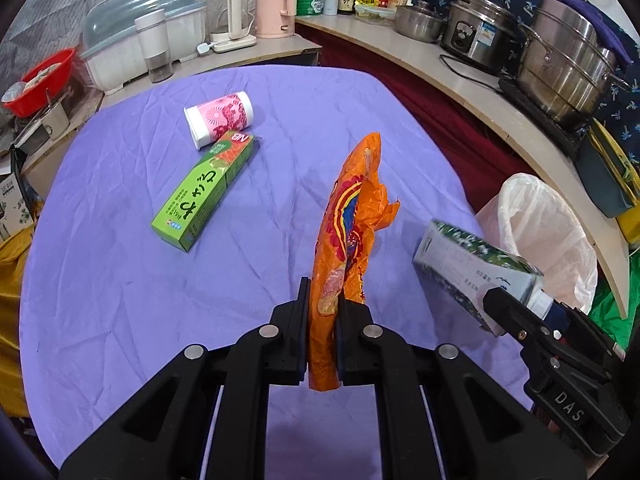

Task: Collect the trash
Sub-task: 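Carry the orange bag and green milk carton in both grippers over the bin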

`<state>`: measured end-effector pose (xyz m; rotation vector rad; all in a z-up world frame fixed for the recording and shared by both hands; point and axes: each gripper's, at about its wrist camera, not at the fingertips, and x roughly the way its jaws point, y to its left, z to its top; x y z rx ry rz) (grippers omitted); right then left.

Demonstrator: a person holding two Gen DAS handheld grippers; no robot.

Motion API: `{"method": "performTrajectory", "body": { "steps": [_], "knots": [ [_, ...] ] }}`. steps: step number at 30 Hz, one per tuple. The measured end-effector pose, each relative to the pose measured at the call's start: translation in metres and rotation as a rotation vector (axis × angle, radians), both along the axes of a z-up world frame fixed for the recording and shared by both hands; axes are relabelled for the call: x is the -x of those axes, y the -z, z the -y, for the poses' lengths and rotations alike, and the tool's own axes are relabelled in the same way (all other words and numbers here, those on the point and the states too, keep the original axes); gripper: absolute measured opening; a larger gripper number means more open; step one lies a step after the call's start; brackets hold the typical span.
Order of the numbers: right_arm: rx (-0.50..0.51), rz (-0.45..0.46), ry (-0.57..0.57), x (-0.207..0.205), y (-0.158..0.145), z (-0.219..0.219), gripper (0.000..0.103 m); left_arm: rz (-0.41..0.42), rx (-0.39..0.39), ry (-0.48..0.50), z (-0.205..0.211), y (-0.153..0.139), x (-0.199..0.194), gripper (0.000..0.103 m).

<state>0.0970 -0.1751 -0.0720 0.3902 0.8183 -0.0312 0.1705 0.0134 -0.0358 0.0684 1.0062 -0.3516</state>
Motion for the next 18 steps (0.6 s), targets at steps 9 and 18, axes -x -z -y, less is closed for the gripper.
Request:
{"method": "performTrajectory", "body": {
  "steps": [9,18],
  "knots": [
    [-0.010,0.040,0.023,0.009,-0.012,0.014,0.048,0.040,0.018,0.027,0.013,-0.024,0.009,0.009],
    [-0.012,0.103,0.079,0.022,-0.035,0.039,0.048,0.063,0.020,0.072,0.034,-0.039,0.014,0.009]
  ]
}}
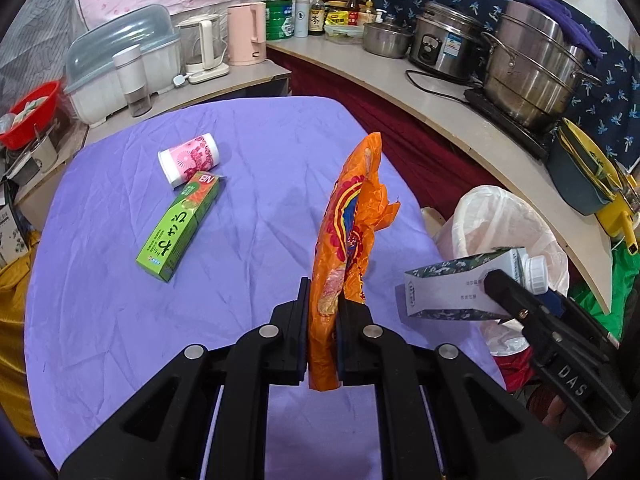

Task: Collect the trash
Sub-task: 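Carry the orange bag and green milk carton in both grippers over the bin, then open both grippers to drop the orange bag and milk carton into the bin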

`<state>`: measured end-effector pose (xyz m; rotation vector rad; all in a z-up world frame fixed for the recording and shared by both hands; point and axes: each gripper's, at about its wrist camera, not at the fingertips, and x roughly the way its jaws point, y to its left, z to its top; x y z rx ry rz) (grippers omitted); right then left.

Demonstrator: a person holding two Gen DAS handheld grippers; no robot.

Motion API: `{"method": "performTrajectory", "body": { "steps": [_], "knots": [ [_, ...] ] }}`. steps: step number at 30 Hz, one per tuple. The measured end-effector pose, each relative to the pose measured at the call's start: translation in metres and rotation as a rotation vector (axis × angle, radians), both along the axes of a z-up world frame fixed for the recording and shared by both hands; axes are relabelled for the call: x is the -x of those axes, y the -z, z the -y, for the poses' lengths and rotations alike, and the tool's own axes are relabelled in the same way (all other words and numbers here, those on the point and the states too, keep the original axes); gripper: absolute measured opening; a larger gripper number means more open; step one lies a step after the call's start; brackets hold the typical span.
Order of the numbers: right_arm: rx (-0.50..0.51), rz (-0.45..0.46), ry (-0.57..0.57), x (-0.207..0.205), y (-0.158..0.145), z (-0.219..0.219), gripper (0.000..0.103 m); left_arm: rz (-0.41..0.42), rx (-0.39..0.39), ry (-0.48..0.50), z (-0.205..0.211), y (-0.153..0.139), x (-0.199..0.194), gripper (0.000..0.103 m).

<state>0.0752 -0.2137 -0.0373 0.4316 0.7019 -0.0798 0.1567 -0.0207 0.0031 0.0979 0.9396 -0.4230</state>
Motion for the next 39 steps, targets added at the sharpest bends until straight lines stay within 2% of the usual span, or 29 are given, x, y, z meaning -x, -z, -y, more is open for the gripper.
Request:
{"method": "performTrajectory", "body": {
  "steps": [9,17,27,39],
  "knots": [
    [0.016,0.072,0.119,0.021,-0.024,0.050,0.048,0.033,0.017,0.082,0.039,-0.018,0.007,0.009],
    [0.021,0.079,0.270,0.045,-0.022,0.107,0.048,0.053,0.031,0.199,0.097,-0.028,0.023,0.009],
    [-0.002,0.021,0.369,0.063,0.013,0.151,0.048,-0.006,0.012,0.308,0.169,0.001,0.035,0.009],
    [-0.040,-0.025,0.409,0.069,0.041,0.170,0.048,-0.075,-0.041,0.337,0.200,0.039,0.035,0.010]
  ]
}}
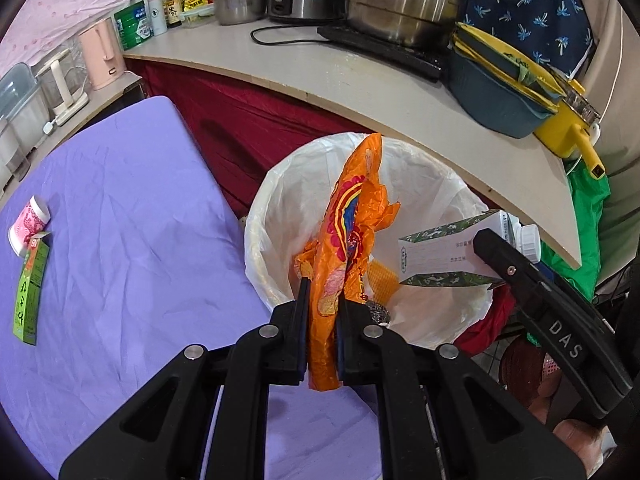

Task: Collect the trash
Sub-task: 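Open both grippers to drop the orange bag and milk carton into the bin, then withdraw both open grippers from the bin back over the table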

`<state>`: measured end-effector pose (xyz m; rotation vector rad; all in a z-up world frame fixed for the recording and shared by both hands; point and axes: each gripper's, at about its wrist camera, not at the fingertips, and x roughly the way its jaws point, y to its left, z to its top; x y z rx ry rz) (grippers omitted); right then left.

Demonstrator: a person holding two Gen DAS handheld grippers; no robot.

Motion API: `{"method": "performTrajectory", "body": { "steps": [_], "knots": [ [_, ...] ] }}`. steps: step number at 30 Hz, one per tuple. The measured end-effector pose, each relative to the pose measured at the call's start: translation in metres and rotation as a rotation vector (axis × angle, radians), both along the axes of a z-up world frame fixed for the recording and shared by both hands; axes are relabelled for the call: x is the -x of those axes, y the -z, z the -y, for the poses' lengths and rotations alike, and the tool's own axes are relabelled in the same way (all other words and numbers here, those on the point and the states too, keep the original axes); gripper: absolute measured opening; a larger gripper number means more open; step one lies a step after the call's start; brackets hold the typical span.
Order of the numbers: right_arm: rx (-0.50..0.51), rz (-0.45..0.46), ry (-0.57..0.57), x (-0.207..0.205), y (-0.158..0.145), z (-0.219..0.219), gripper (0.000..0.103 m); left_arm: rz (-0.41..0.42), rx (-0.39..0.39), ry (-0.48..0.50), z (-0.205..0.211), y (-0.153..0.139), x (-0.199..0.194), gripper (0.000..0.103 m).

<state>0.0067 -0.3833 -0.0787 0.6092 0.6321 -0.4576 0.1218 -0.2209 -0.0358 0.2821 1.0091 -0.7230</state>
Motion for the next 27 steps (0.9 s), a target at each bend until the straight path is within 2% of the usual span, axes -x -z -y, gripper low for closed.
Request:
{"method": "performTrajectory", "body": {
  "steps": [9,13,16,17,19,27],
  "knots": [
    [-0.008,-0.022,-0.010,-0.007,0.004,-0.001,0.048,0.006,-0.023,-0.015,0.003,0.006,-0.002,0.015],
    [0.010,-0.014,-0.010,-0.007,0.000,-0.005,0.050,0.021,-0.026,-0.033,0.002,0.003,-0.003,0.034],
    [0.022,-0.004,-0.010,-0.007,-0.005,-0.006,0.050,0.031,-0.026,-0.042,0.000,0.001,-0.003,0.038],
    [0.024,0.000,-0.009,-0.007,-0.007,-0.007,0.050,0.031,-0.026,-0.044,-0.002,0.000,-0.004,0.043],
    [0.029,0.005,-0.010,-0.006,-0.010,-0.008,0.050,0.036,-0.023,-0.053,-0.005,-0.002,-0.004,0.047],
    [0.052,0.017,-0.019,-0.007,-0.022,-0.015,0.051,0.050,-0.013,-0.075,-0.016,-0.008,-0.006,0.048]
  ]
}}
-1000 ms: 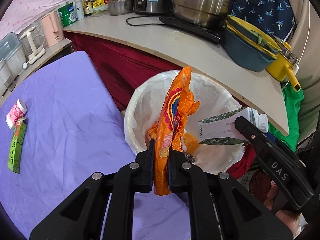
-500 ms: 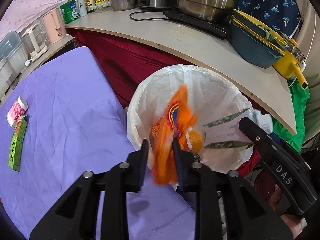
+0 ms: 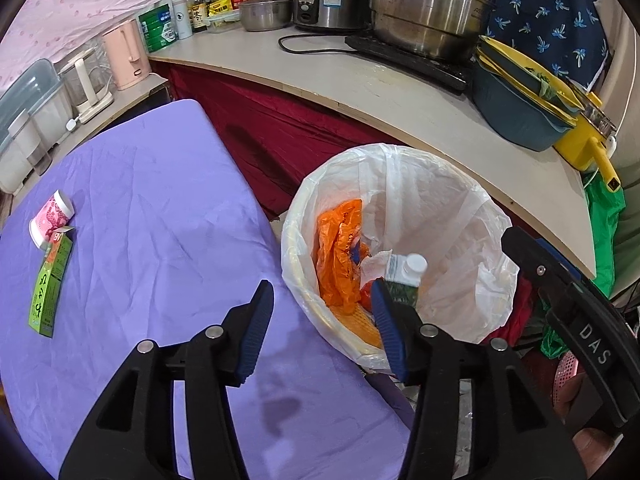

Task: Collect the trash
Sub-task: 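Withdraw both open grippers from the bin back over the table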

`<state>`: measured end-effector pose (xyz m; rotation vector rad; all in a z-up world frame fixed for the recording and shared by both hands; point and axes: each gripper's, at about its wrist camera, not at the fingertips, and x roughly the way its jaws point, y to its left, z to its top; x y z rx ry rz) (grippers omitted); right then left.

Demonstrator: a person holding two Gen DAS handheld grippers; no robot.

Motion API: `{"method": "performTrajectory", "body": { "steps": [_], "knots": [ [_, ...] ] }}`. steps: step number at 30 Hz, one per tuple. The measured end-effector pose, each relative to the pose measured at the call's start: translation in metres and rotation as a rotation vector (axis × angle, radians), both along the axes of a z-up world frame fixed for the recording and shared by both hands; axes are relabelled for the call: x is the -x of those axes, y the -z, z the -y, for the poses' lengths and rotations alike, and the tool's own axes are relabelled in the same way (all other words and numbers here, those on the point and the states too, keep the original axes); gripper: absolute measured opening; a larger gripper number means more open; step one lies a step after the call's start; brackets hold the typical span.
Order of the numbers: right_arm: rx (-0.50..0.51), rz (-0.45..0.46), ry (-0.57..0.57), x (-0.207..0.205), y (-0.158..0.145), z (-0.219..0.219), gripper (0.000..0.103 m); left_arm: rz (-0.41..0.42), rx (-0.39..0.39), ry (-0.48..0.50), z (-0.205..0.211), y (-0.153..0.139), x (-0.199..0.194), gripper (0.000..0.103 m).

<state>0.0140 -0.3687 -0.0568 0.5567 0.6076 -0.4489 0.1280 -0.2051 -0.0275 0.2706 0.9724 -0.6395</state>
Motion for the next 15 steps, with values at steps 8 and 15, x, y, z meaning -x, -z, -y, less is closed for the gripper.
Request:
{"method": "performTrajectory", "body": {
  "steps": [8,15],
  "knots": [
    [0.022,0.002,-0.026,-0.008,-0.008,-0.013,0.056,0.011,0.022,-0.045,-0.023,-0.007,-0.007,0.054],
    [0.039,-0.003,-0.075,-0.024,-0.012,-0.034,0.056,0.016,0.026,-0.097,-0.047,-0.010,-0.017,0.055]
  ]
}}
